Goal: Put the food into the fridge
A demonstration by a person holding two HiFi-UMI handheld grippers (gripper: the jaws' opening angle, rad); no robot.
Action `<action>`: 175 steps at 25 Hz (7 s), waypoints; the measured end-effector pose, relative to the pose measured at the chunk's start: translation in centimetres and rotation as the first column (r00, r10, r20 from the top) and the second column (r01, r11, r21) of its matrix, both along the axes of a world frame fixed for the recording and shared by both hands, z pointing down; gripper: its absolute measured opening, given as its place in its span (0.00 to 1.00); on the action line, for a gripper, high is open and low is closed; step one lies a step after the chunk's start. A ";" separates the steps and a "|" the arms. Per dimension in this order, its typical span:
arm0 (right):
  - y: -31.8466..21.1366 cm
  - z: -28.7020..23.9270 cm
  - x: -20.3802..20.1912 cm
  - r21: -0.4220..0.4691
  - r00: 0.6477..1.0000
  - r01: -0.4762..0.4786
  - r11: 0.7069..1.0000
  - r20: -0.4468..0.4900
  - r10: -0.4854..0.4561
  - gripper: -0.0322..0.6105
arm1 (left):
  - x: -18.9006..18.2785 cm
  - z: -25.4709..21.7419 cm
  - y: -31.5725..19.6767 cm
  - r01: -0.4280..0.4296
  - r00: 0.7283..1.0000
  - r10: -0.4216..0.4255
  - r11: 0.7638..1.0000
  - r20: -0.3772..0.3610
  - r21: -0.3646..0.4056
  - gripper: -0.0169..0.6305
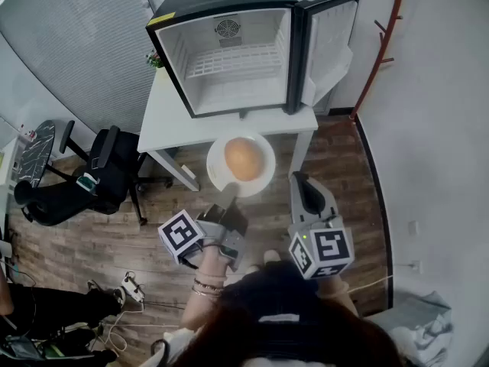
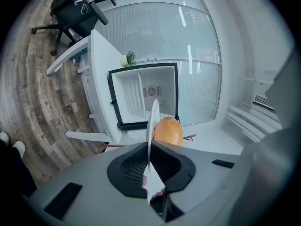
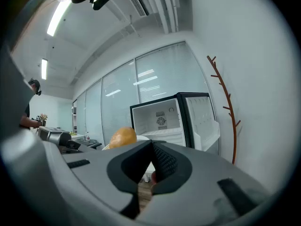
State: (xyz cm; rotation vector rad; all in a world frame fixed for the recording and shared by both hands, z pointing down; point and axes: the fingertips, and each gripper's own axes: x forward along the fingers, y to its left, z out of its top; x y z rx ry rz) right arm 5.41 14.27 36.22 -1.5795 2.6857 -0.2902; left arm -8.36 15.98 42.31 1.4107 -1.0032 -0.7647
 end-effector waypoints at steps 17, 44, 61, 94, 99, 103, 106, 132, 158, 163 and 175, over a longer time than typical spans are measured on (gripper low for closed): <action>-3.9 0.9 1.4 0.032 0.993 0.049 0.998 -0.113 -0.045 0.04 | 1.7 -0.4 -3.4 0.040 0.999 -0.040 0.999 -0.007 0.031 0.05; -15.8 1.4 -3.1 0.045 0.989 0.028 0.999 -0.148 -0.022 0.04 | -3.1 -0.1 -16.4 0.032 0.999 -0.031 0.999 -0.021 0.028 0.05; -23.2 -1.0 -8.2 0.052 0.986 -0.029 0.998 -0.165 0.038 0.04 | -8.0 -0.2 -25.3 -0.025 0.998 0.026 0.999 -0.058 0.025 0.05; -34.1 0.5 -8.0 0.029 0.991 0.014 0.999 -0.137 -0.010 0.04 | -9.0 0.0 -36.3 0.049 0.999 -0.049 0.999 0.008 -0.013 0.05; -35.4 0.6 -7.4 0.027 0.991 0.023 0.999 -0.131 -0.020 0.04 | -8.6 0.2 -37.7 0.061 0.998 -0.061 0.998 0.023 -0.019 0.06; -36.2 0.6 -7.1 0.030 0.991 0.033 0.999 -0.128 -0.029 0.04 | -8.5 0.2 -38.5 0.078 0.997 -0.077 0.997 0.022 -0.029 0.06; -36.6 0.7 -7.1 0.031 0.992 0.043 0.999 -0.123 -0.039 0.04 | -8.6 0.3 -39.1 0.094 0.995 -0.093 0.995 0.021 -0.035 0.06; -39.0 1.3 -6.0 0.020 0.994 0.041 0.999 -0.102 -0.038 0.04 | -9.5 1.2 -42.5 0.138 0.990 -0.138 0.984 0.006 -0.110 0.08; -39.9 1.8 -5.8 0.001 0.995 0.038 0.999 -0.090 -0.038 0.04 | -9.1 1.2 -43.9 0.105 0.993 -0.097 0.987 0.068 -0.123 0.09; -40.0 1.8 -5.9 0.000 0.995 0.044 0.999 -0.087 -0.044 0.04 | -9.2 0.7 -43.6 0.098 0.991 -0.086 0.988 0.105 -0.120 0.10; -40.0 1.8 -7.0 0.005 0.994 0.072 0.997 -0.078 -0.071 0.04 | -8.1 0.9 -42.6 0.035 0.996 -0.024 0.991 0.085 -0.133 0.12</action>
